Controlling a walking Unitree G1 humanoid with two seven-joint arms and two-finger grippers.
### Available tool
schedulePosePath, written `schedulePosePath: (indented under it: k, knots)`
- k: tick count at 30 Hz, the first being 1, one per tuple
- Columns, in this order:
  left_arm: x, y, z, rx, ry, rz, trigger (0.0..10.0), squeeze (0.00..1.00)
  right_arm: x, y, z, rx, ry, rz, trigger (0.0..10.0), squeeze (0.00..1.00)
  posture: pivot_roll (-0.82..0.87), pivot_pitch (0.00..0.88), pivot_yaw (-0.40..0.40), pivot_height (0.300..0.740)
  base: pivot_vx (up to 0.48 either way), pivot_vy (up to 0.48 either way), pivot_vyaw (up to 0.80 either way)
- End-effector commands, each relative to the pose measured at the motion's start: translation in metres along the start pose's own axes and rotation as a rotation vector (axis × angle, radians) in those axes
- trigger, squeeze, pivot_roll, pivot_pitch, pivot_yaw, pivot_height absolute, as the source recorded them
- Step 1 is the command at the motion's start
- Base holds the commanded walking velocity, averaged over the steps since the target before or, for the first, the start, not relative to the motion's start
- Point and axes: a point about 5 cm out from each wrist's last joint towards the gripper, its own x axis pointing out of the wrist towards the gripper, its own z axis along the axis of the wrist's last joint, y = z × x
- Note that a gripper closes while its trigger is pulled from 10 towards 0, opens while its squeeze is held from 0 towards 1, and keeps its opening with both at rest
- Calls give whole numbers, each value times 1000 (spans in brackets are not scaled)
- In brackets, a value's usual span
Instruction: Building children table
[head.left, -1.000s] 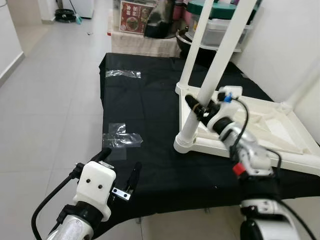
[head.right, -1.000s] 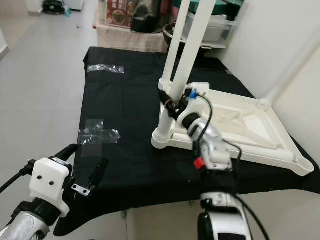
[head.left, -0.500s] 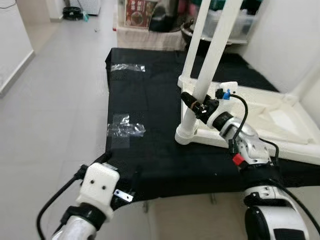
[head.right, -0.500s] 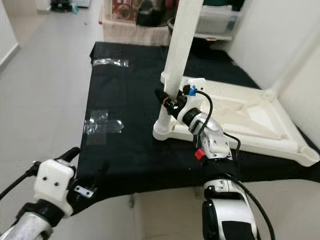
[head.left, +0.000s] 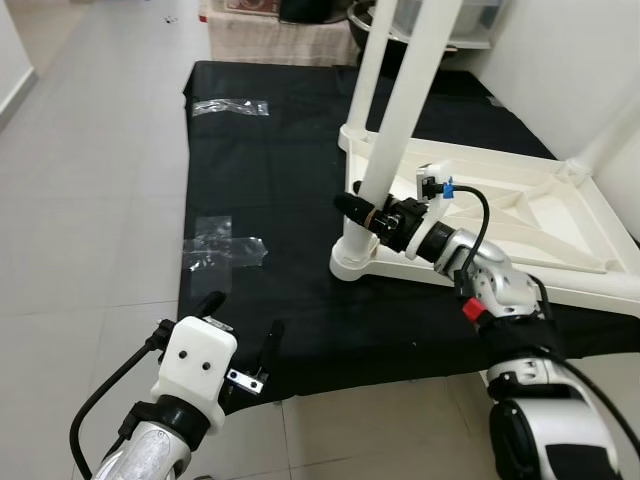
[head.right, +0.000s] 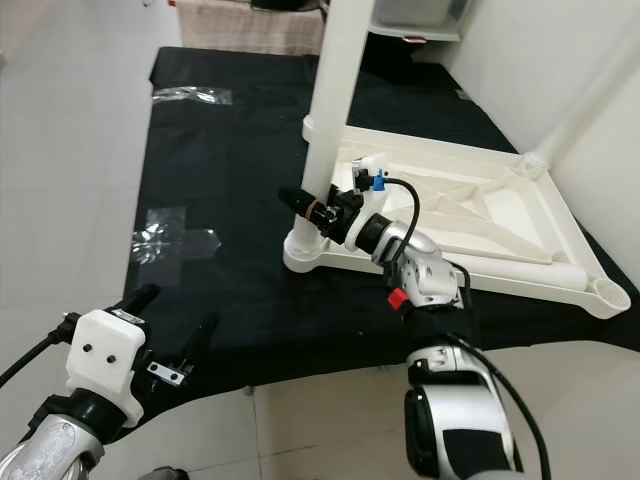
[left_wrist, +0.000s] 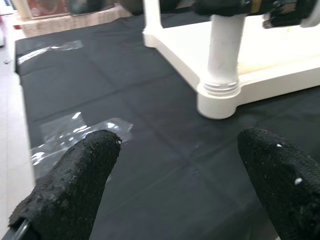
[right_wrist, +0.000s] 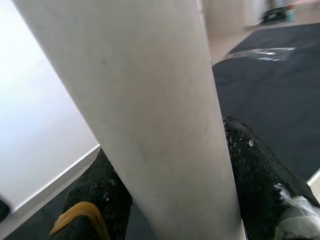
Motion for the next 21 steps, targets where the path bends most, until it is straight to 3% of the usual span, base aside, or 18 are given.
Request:
schedulePosePath:
  k: [1,11,19,20,21]
  knots:
    - [-4,-3,2,-8,5,-5,10000,0,15,12,-10,3,61,137,10000,0,160,129,-154,740,0,0,0]
    - [-10,-3,5,-4,15,5,10000,0,29,31,9,-37,59,469,10000,0,184,152,-163,740,0,0,0]
    - [-10,-2,5,-1,18,6,10000,0,32,37,5,-40,87,578,10000,0,183,153,-162,740,0,0,0]
    - [-9,-2,5,-1,17,5,10000,0,36,38,3,-66,91,552,4902,0,181,149,-162,740,0,0,0]
    - [-9,-3,5,1,14,5,10000,0,46,34,3,-104,75,404,0,0,180,144,-163,740,0,0,0]
